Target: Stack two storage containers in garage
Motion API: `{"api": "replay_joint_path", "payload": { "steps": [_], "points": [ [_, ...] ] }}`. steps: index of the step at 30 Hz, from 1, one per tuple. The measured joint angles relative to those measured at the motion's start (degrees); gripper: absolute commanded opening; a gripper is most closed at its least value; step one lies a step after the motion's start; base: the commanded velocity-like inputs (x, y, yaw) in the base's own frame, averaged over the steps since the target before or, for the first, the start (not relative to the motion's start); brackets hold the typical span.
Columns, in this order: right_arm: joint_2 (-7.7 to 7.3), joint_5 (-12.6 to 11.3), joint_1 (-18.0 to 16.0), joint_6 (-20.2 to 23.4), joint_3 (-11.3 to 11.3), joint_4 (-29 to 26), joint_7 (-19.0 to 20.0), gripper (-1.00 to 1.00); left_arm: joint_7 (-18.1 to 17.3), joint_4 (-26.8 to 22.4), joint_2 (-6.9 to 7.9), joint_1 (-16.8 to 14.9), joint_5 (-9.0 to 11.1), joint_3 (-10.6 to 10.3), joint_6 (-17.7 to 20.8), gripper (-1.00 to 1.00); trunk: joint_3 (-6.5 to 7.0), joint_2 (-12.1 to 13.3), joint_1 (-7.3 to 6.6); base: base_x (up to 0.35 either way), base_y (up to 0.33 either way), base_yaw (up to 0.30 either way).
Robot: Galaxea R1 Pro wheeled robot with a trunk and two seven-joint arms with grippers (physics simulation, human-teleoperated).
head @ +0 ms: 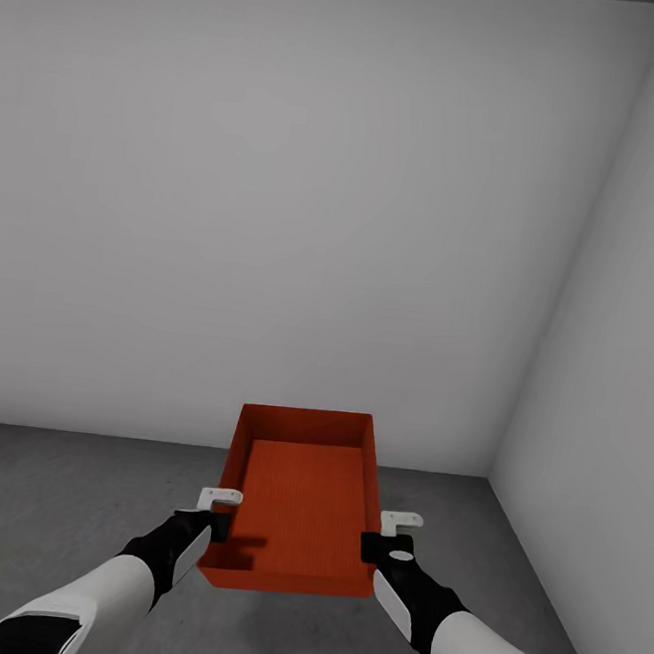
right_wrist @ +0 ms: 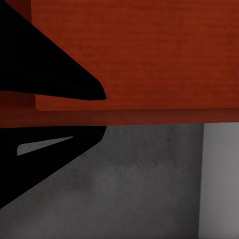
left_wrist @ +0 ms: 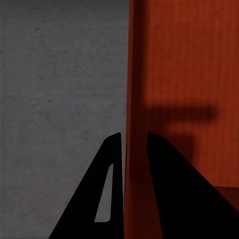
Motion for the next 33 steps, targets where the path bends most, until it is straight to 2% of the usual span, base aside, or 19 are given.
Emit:
{"api": "replay_joint_path", "payload": {
  "steps": [20,33],
  "points": [
    [0.01,0.1,0.0,0.9,-0.1,-0.2,0.0,-1.0,-0.2,0.1,0.02,0.0,-0.4,0.4,0.6,-1.0,-3.64,-8.0,4.4,0.0,0.0,0.0],
    [0.01,0.1,0.0,1.0,-0.1,-0.2,0.0,-1.0,-0.2,0.1,0.02,0.0,-0.4,0.4,0.7,-1.0,-7.09,-13.3,7.26,0.0,0.0,0.0]
  ]
}}
